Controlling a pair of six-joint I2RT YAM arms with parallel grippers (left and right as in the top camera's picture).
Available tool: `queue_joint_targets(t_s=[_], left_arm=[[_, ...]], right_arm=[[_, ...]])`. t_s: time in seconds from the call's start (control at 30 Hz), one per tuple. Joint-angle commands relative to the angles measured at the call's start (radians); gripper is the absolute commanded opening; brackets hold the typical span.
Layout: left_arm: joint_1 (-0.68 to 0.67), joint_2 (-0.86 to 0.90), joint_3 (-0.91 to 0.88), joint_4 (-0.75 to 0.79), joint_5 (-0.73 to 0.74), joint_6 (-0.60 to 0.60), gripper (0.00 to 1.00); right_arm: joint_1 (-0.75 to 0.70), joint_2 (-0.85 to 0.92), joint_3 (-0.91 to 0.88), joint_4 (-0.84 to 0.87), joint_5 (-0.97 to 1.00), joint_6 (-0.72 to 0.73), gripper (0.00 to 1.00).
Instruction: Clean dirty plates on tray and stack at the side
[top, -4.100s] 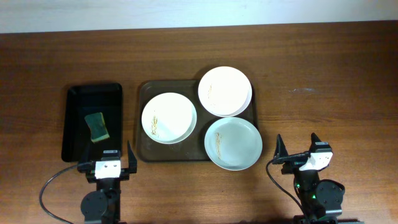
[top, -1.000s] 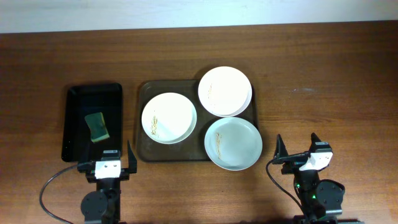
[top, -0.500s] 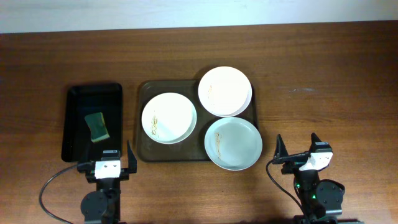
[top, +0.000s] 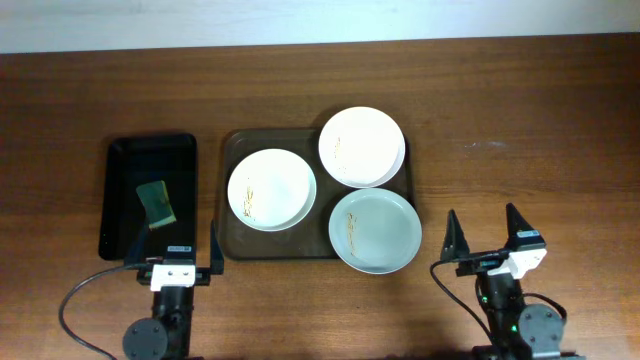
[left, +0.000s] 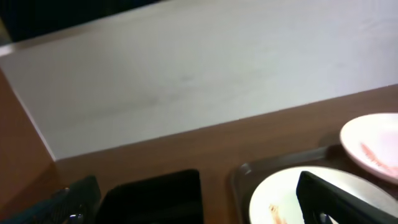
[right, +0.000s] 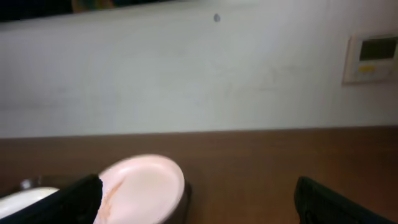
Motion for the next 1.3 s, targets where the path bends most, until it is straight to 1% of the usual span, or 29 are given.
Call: queue_joint_targets(t_s=[0.0,0.07,0.13,0.2,0.23,0.27,0.3,0.33,0.4,0.47,0.5,0.53,0.63,0.67,0.7,0.73,0.77,0.83,0.87,0.9,0.93,0.97,1.07,1.17,1.2,1.27], left_arm=[[-0.006,0.129,0.189,-0.023,0.044,0.016,0.99],[-0.006,0.243,0.295,-0.058,0.047,0.016,0.99],[-0.006,0.423,0.458,-0.127,0.097,0.054,0.99],[-0.006,0.527,0.566,-0.198,0.097,0.053,0.99],[-0.006,0.618,0.667,-0.27,0.11,0.055,0.99],[-0.006,0.681,0.744,-0.327,0.138,0.061,0.99],[-0.006,0.755,0.833,-0.398,0.148,0.061,0.99],[-0.006,0.832,0.918,-0.468,0.148,0.061,0.99],[-0.006,0.995,1.09,-0.628,0.164,0.061,0.99],[-0.006,1.119,1.226,-0.739,0.224,0.06,0.99],[-0.006,1.165,1.274,-0.777,0.226,0.06,0.99],[-0.006,1.202,1.31,-0.811,0.226,0.06,0.99],[-0.006,1.244,1.322,-0.859,0.217,0.06,0.99],[-0.006,1.244,1.322,-0.885,0.195,0.06,0.99],[-0.006,1.244,1.322,-0.888,0.202,0.06,0.99],[-0.006,1.244,1.322,-0.901,0.203,0.032,0.99],[-0.006,1.244,1.322,-0.903,0.203,-0.017,0.99],[0.011,1.246,1.322,-0.901,0.199,-0.058,0.99],[0.05,1.265,1.322,-0.91,0.2,-0.099,0.99],[0.072,1.286,1.322,-0.917,0.199,-0.098,0.99],[0.086,1.319,1.322,-0.922,0.199,-0.098,0.99],[0.089,1.357,1.323,-0.928,0.198,-0.098,0.99],[0.089,1.464,1.323,-0.954,0.192,-0.098,0.99],[0.088,1.524,1.322,-0.933,0.192,-0.098,0.99],[0.088,1.524,1.322,-0.925,0.193,-0.101,0.99],[0.088,1.524,1.322,-0.925,0.193,-0.11,0.99]], right_arm=[[0.0,0.016,0.158,-0.03,-0.017,-0.027,0.98],[0.0,0.068,0.243,-0.044,-0.022,-0.049,0.98],[0.0,0.186,0.388,-0.127,-0.022,-0.049,0.98],[0.0,0.284,0.492,-0.193,-0.021,-0.049,0.98],[0.0,0.375,0.572,-0.236,-0.022,-0.082,0.98],[0.0,0.428,0.617,-0.262,-0.024,-0.119,0.98],[0.0,0.519,0.706,-0.328,-0.024,-0.135,0.98],[0.0,0.576,0.763,-0.372,-0.025,-0.134,0.98],[0.0,0.743,0.924,-0.502,-0.092,-0.135,0.98],[0.0,0.892,1.057,-0.619,-0.143,-0.134,0.98],[0.0,0.941,1.102,-0.659,-0.158,-0.134,0.98],[0.0,0.981,1.139,-0.69,-0.16,-0.134,0.98],[0.0,1.061,1.148,-0.7,-0.169,-0.114,0.98],[0.0,1.089,1.148,-0.697,-0.212,-0.086,0.98],[0.0,1.115,1.148,-0.678,-0.278,-0.062,0.98],[0.002,1.162,1.148,-0.645,-0.377,-0.015,0.99],[0.02,1.206,1.148,-0.625,-0.386,0.036,0.98],[0.142,1.309,1.172,-0.584,-0.385,0.081,0.98],[0.224,1.382,1.226,-0.599,-0.365,0.082,0.99],[0.291,1.448,1.284,-0.628,-0.317,0.097,0.99],[0.361,1.522,1.357,-0.671,-0.233,0.119,0.95],[0.417,1.589,1.416,-0.714,-0.139,0.182,0.89],[0.513,1.716,1.453,-0.725,-0.029,0.325,0.69],[0.562,1.881,1.453,-0.72,-0.012,0.427,0.52],[0.565,1.912,1.453,-0.709,-0.017,0.433,0.5],[0.571,1.976,1.453,-0.694,-0.014,0.448,0.4]])
